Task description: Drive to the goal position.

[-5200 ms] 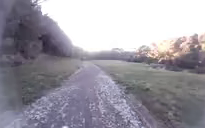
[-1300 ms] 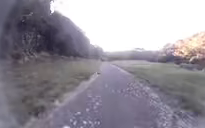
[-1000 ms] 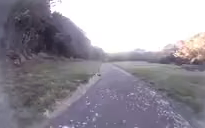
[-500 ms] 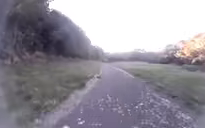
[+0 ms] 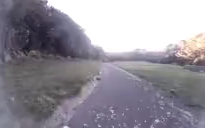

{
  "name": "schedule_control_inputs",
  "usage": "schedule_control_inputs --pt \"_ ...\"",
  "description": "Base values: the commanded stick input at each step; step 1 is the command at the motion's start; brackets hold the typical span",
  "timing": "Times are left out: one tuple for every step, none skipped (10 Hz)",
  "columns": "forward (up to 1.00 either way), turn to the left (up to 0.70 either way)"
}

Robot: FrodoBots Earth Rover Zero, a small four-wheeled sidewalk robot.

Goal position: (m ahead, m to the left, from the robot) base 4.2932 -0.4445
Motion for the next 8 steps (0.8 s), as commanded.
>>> schedule_control_inputs --pt "1.00 0.00" --pt "1.00 0.00" --pt "1.00 -0.40" --pt "1.00 -0.40" --pt "1.00 -0.40" --pt "1.00 -0.40" --pt "1.00 -0.40" --pt "1.00 -0.40"
